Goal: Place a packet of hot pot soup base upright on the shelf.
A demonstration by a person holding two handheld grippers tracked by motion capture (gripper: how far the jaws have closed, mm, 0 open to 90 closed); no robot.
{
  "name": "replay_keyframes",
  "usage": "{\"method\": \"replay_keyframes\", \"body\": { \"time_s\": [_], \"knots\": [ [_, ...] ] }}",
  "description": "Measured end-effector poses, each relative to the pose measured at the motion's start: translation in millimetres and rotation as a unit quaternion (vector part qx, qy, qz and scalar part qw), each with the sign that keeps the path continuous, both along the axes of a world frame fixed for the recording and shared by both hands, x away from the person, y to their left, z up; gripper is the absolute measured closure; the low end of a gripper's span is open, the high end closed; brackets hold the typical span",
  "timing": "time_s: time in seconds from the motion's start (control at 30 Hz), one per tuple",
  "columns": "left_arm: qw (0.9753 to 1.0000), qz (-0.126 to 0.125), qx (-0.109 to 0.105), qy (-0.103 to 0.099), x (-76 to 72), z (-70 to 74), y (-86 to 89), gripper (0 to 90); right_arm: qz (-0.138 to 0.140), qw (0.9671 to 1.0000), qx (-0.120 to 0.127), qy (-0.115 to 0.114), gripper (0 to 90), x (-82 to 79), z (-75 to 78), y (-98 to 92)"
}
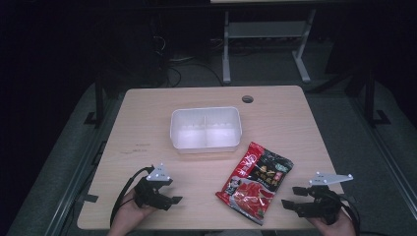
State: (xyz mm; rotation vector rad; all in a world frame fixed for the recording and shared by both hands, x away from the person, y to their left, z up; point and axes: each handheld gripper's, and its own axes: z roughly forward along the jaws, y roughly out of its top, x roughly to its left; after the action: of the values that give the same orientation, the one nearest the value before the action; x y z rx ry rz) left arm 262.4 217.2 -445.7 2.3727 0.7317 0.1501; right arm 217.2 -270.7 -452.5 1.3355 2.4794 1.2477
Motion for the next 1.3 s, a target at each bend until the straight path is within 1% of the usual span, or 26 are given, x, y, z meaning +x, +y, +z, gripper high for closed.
{"method": "replay_keyframes", "body": {
  "time_s": [0.13,0.2,0.27,0.3,0.33,0.4,0.5,0.67,0.7,0.73,0.77,0.8,0.83,0.97,1.0,1.03,1.07,1.1,1.13,1.2,1.23,1.27,1.3],
  "knots": [
    [1.0000,-0.003,-0.006,-0.001,0.1,1.6,-2.6,30.1,-0.001,1.0000,0.001,-0.001,27.1,-0.1,0.3,-3.6],
    [0.9999,-0.007,-0.009,0.000,0.3,4.4,-7.7,31.0,0.000,1.0000,0.002,-0.004,27.1,0.1,0.2,-5.1],
    [0.9999,-0.010,-0.011,0.001,0.6,5.8,-10.2,32.5,-0.002,1.0000,0.005,-0.001,26.9,-0.2,0.2,-6.0],
    [0.9998,-0.014,-0.012,-0.001,0.9,7.5,-12.9,33.4,-0.003,1.0000,0.009,-0.002,26.9,-0.2,0.3,-6.3],
    [0.9997,-0.023,-0.010,-0.004,2.0,11.6,-19.6,34.4,-0.004,0.9999,0.011,-0.004,26.9,-0.4,0.7,-6.3],
    [0.9993,-0.034,-0.011,-0.009,2.8,16.5,-25.8,37.0,-0.005,0.9999,0.009,-0.005,26.9,-0.1,1.4,-6.1],
    [0.9988,-0.045,-0.016,-0.012,4.6,22.7,-34.8,42.2,-0.008,0.9999,0.005,-0.009,27.2,-0.4,2.2,-6.6],
    [0.9978,-0.063,-0.017,-0.007,10.1,30.7,-50.4,52.2,-0.014,0.9999,-0.001,-0.009,27.4,-0.9,2.1,-9.0],
    [0.9978,-0.063,-0.017,-0.007,10.1,30.7,-50.4,53.9,-0.016,0.9998,-0.001,-0.010,27.5,-0.7,2.1,-9.6],
    [0.9972,-0.073,-0.017,-0.003,12.5,33.0,-57.9,56.7,-0.017,0.9998,-0.001,-0.010,27.5,-0.4,2.2,-10.1],
    [0.9972,-0.073,-0.017,-0.003,12.5,33.0,-57.9,58.7,-0.017,0.9998,-0.001,-0.010,27.5,-0.4,2.2,-10.1],
    [0.9967,-0.079,-0.016,0.002,14.7,34.7,-66.2,60.5,-0.018,0.9998,-0.003,-0.012,27.6,0.1,2.5,-11.3],
    [0.9967,-0.079,-0.016,0.002,14.7,34.7,-66.2,62.0,-0.018,0.9997,-0.004,-0.013,27.6,0.3,2.7,-11.6],
    [0.9955,-0.094,-0.008,0.004,17.1,37.9,-84.4,71.4,-0.023,0.9996,-0.005,-0.015,27.6,1.2,4.0,-13.5],
    [0.9949,-0.101,-0.005,0.006,18.1,39.7,-93.0,73.6,-0.024,0.9996,-0.006,-0.015,27.6,1.8,4.2,-13.6],
    [0.9944,-0.105,-0.005,0.008,18.7,40.6,-97.3,75.8,-0.024,0.9996,-0.008,-0.016,27.6,2.6,4.1,-13.9],
    [0.9944,-0.105,-0.005,0.008,18.7,40.6,-97.3,77.7,-0.024,0.9995,-0.009,-0.016,27.6,3.4,4.0,-14.0],
    [0.9938,-0.111,-0.003,0.013,19.0,41.5,-106.3,79.5,-0.023,0.9996,-0.011,-0.013,27.6,4.6,4.0,-13.9],
    [0.9931,-0.116,0.001,0.013,19.0,42.1,-110.7,81.3,-0.024,0.9996,-0.013,-0.013,27.5,5.5,3.8,-13.8],
    [0.9920,-0.125,0.010,0.014,18.7,43.0,-119.0,85.7,-0.025,0.9995,-0.014,-0.011,27.4,8.4,3.9,-14.1],
    [0.9915,-0.128,0.013,0.016,18.6,43.2,-122.9,87.0,-0.026,0.9995,-0.015,-0.009,27.2,10.2,4.1,-14.4],
    [0.9915,-0.128,0.013,0.016,18.6,43.2,-122.9,88.3,-0.026,0.9995,-0.015,-0.009,27.2,10.2,4.1,-14.4],
    [0.9908,-0.133,0.017,0.018,18.3,43.3,-127.7,88.3,-0.028,0.9995,-0.015,-0.008,27.2,12.3,4.4,-14.8]
  ]
}}
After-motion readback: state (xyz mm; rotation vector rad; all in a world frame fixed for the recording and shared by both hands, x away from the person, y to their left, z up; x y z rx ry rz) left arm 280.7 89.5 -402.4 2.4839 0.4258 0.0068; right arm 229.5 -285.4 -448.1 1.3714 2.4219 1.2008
